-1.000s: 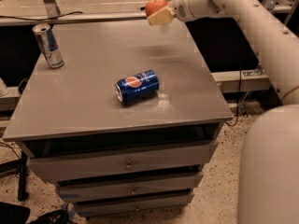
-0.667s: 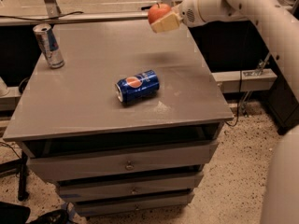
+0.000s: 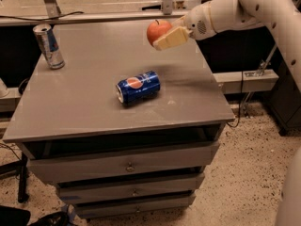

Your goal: Pick apple

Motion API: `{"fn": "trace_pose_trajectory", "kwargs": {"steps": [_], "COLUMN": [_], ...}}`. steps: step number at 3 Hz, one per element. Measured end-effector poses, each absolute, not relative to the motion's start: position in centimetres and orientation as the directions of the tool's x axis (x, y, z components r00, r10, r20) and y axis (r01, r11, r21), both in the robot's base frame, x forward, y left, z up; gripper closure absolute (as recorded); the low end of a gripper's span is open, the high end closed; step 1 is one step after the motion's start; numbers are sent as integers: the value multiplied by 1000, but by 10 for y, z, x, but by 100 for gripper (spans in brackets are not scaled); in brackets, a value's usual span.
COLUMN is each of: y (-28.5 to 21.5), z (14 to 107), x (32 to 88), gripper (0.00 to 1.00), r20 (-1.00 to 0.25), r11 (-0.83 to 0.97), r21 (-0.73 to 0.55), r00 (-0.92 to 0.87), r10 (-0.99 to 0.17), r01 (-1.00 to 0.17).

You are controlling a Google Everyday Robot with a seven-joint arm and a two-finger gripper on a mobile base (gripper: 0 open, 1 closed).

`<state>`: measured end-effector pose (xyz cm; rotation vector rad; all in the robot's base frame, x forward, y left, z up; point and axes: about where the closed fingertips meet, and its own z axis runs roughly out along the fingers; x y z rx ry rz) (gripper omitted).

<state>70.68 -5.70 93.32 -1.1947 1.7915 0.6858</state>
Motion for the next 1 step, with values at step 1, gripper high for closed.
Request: {"fn": "trace_pose_trajectory", "kwargs": {"steps": [1], "y": [-57], "z": [933], "x": [707], "gripper": [100], "r20": [-874], "r11": [392], "r21": [-14], "r00": [-179], "r10": [-451], "r01": [-920]}}
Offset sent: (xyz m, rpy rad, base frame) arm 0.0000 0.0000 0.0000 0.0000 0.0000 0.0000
